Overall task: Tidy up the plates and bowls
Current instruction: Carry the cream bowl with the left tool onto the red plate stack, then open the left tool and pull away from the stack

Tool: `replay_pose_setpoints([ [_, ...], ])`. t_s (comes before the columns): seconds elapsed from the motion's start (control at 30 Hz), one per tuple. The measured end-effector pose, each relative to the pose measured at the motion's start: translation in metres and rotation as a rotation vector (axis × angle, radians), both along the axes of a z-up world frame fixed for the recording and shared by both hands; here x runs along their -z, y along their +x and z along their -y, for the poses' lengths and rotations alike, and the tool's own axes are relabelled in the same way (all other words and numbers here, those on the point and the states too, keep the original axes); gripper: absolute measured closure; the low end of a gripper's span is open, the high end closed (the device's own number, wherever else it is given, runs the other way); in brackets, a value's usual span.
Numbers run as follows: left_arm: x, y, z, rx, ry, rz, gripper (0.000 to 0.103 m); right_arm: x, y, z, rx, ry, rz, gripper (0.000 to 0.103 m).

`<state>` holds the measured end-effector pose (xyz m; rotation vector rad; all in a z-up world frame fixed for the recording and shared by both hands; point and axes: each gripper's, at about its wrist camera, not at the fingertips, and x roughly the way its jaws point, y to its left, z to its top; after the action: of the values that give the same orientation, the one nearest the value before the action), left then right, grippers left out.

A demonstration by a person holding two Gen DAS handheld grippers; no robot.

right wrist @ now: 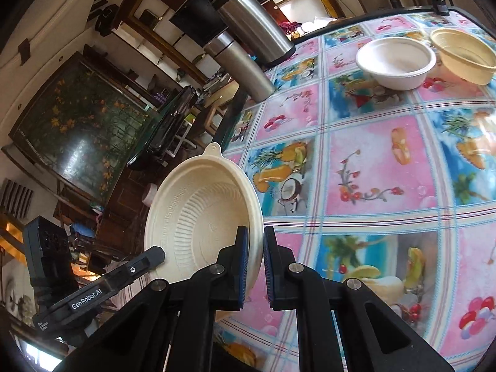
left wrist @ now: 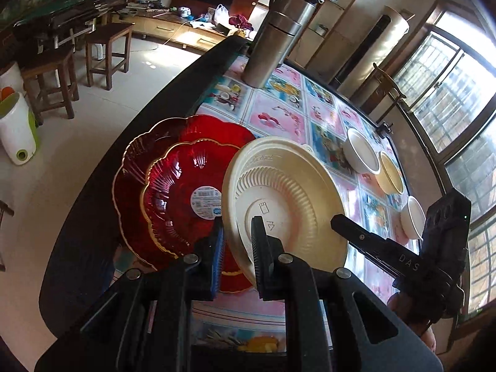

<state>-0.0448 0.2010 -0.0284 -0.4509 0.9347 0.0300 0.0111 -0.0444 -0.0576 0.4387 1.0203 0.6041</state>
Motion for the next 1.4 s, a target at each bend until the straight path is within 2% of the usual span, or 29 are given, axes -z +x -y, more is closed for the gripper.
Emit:
replay_pose_setpoints([
  [0.23, 0.014, 0.008, -0.020, -0.053, -0.015, -0.027, 0.090, 0.010, 0.016, -0.041, -0.025, -0.028, -0.009, 0.093],
  [0.5, 0.031, 0.010, -0.036, -0.086, -0.048, -0.077, 0.090, 0.027, 0.022, -0.061, -0.039, -0.056, -0.038, 0.093],
  [0.63, 0.034, 0.008, -0.038, -0.108, -0.046, -0.085, 0.090, 0.033, 0.022, -0.066, -0.048, -0.059, -0.040, 0.093],
  [0.83, 0.024, -0.005, -0.045, -0.171, -0.012, -0.053, 0.090, 0.031, 0.019, -0.068, -0.049, -0.077, -0.008, 0.092],
  [0.97, 0.012, -0.015, -0.043, -0.191, 0.001, -0.016, 0.090, 0.028, 0.014, -0.075, -0.100, -0.079, 0.040, 0.081],
  [1.0, 0.009, -0.017, -0.041, -0.189, 0.009, -0.008, 0.090, 0.027, 0.011, -0.075, -0.108, -0.076, 0.054, 0.073],
  [1.07, 0.003, -0.019, -0.034, -0.173, 0.026, 0.003, 0.090, 0.023, 0.007, -0.071, -0.108, -0.067, 0.096, 0.067],
  [1.17, -0.005, -0.021, -0.021, -0.152, 0.055, 0.022, 0.090, 0.015, 0.003, -0.056, -0.091, -0.046, 0.142, 0.066],
  [1.3, -0.011, -0.017, 0.005, -0.094, 0.071, 0.031, 0.090, 0.014, 0.004, -0.020, -0.022, -0.038, 0.153, 0.066],
  [1.4, -0.012, -0.012, 0.031, -0.029, 0.090, 0.025, 0.090, 0.022, 0.007, 0.011, 0.035, -0.040, 0.124, 0.066],
])
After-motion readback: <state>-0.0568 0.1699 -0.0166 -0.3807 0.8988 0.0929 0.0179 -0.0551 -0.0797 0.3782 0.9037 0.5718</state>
